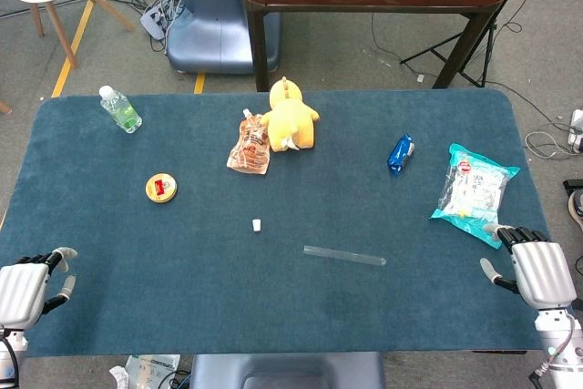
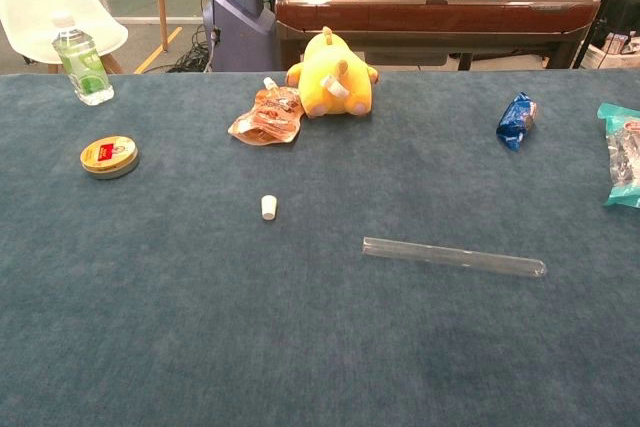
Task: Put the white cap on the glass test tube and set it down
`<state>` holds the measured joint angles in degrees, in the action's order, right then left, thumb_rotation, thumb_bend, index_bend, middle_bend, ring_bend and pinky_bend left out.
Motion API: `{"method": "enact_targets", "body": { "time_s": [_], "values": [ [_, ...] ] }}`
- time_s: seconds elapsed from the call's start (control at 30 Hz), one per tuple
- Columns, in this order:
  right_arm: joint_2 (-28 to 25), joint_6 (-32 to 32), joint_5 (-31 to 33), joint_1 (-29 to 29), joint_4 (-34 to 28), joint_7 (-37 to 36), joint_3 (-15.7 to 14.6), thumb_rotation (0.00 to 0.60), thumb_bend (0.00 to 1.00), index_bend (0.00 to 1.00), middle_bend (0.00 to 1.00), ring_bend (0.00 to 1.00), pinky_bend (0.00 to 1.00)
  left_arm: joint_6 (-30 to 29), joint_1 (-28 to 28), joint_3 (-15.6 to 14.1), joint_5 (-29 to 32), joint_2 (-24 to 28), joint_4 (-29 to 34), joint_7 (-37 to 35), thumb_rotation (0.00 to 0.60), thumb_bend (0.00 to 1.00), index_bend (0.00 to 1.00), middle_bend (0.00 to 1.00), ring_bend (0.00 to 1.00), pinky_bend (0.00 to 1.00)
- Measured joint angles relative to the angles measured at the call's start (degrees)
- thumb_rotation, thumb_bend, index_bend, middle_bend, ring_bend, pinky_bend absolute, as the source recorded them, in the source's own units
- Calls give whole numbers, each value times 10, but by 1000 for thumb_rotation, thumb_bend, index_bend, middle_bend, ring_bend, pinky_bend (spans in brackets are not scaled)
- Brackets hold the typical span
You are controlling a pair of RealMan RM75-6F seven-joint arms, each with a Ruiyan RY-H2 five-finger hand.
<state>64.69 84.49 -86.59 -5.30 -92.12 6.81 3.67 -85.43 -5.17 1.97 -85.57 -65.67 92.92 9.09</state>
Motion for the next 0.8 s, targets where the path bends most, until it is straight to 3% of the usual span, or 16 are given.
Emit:
{"method": "enact_targets", "body": {
  "time_s": [0.27, 0.47, 0.8],
  "values": [
    [0, -2, 1, -1, 0, 0, 0, 600, 273, 340, 447, 394, 434, 1, -1, -1, -3, -2, -2, -2, 600, 358, 374, 514, 530, 480],
    [-4, 0, 1, -4, 0, -2, 5, 600, 273, 340, 447, 394, 434, 8, -8, 2, -4, 0, -2, -5, 600, 357, 303, 514, 525, 478],
    [-25, -3, -1, -22, -24, 15, 26, 600, 273, 340, 447, 394, 434, 76, -74, 25, -17, 11, -6, -30, 600, 357, 240, 517, 539, 528]
  ]
}}
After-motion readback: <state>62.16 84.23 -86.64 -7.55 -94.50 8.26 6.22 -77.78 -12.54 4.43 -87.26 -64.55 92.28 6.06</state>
